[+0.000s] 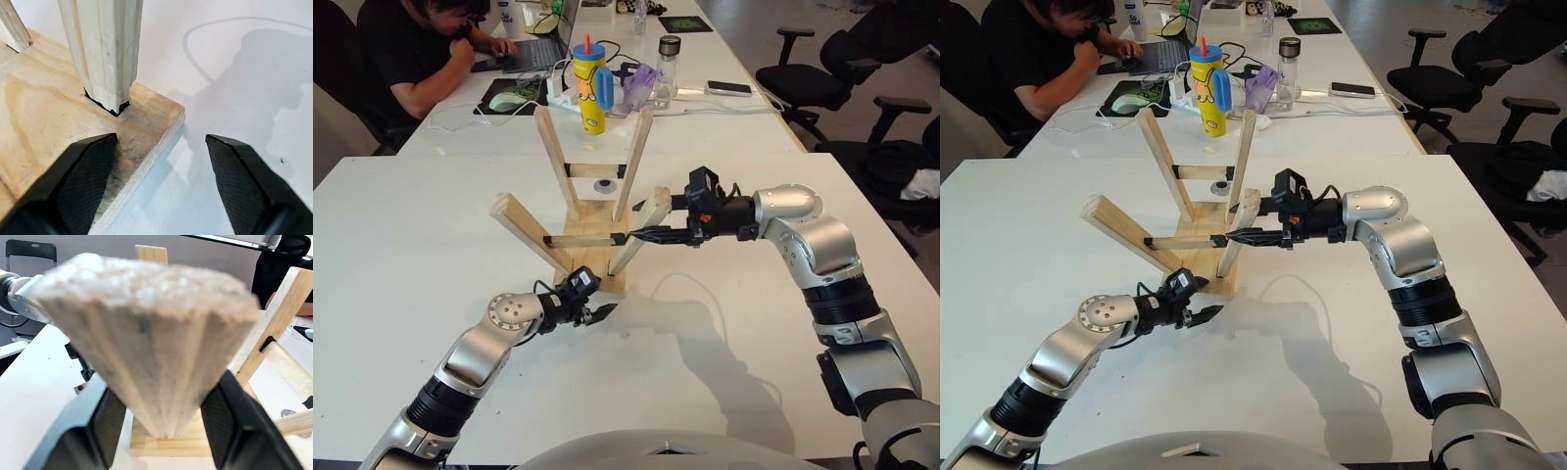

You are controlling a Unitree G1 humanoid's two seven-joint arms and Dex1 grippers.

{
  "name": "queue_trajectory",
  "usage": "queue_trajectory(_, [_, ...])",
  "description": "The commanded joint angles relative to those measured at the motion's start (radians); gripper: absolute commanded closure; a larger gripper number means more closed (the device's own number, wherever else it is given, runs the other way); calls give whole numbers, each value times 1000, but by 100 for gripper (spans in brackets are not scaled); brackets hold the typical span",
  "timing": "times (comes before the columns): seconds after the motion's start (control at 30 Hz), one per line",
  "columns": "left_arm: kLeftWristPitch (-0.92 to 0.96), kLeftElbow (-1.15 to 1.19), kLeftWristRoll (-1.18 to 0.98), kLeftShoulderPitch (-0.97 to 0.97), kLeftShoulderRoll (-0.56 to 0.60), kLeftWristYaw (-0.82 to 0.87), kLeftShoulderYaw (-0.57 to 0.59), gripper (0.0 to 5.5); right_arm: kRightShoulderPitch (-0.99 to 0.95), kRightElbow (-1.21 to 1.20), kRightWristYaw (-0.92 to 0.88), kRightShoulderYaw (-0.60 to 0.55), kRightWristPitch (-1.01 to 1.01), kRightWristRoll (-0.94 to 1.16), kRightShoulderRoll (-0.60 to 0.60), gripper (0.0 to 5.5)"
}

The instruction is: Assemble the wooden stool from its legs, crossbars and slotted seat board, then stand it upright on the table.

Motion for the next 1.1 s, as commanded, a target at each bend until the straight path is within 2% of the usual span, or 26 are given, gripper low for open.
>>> queue_trajectory(0.03, [59, 43, 16, 39, -9, -12, -44, 213, 75, 3, 28, 122, 68, -56, 10, 346])
queue_trajectory(0.3, [58, 58, 27, 41, -18, -19, -52, 213, -34, 141, -56, 120, 161, -78, 70, 346])
queue_trajectory(0.43, [55, 69, 31, 41, -21, -21, -53, 213, -48, 87, 15, 231, 144, -143, 28, 346])
queue_trajectory(0.57, [55, 75, 32, 39, -31, -18, -59, 213, -62, 146, -6, 246, 112, -174, 50, 346])
queue_trajectory(0.7, [16, 44, 7, 50, -52, -5, -10, 213, -50, 154, -7, 238, 129, -157, 45, 346])
queue_trajectory(0.9, [-228, -168, 22, 154, -83, 56, 63, 213, -49, 147, -57, 200, 183, -136, 43, 346])
queue_trajectory(0.97, [-417, -259, 130, 223, -56, 120, 94, 213, -46, 134, -72, 191, 201, -130, 38, 346])
queue_trajectory(1.1, [-777, -376, 440, 300, 7, 300, 234, 213, -28, 117, -95, 182, 228, -125, 26, 346])
